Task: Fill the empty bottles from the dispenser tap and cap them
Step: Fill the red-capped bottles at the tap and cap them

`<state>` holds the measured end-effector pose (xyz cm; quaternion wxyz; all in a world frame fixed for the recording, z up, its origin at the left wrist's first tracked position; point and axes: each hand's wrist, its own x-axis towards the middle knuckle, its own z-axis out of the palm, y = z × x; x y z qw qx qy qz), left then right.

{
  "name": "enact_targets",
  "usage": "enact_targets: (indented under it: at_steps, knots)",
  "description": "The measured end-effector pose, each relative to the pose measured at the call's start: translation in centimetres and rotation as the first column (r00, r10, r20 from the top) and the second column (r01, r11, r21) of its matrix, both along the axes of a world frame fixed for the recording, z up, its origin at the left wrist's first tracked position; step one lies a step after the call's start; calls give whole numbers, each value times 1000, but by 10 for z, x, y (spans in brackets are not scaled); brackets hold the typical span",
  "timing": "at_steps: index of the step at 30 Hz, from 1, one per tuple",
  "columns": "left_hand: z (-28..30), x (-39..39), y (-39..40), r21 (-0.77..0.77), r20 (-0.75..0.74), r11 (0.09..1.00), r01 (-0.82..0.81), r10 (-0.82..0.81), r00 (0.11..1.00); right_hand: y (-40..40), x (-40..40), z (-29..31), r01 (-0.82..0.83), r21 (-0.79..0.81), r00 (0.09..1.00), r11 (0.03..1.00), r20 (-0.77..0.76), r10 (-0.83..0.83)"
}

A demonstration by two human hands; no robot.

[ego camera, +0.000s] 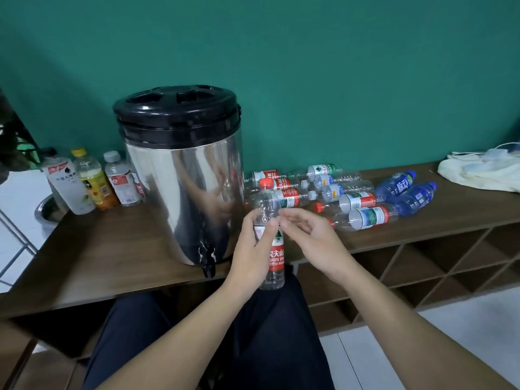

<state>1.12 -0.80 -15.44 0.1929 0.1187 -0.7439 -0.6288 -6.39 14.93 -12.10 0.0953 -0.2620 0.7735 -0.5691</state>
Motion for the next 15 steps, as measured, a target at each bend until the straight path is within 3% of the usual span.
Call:
enact_targets:
  at_steps: [6,12,15]
  knots:
    - [3,49,-5,-121,27,983,135,-133,991,-15,23,24,59,120,984,991,-174,-38]
    - [4,82,-20,-219,19,966,141,-140,990,-33,34,41,235,242,907,941,-402,-123]
    - [7,97,-22,-308,9,940,144,-148,989,-36,42,53,268,344,869,900,-489,-72]
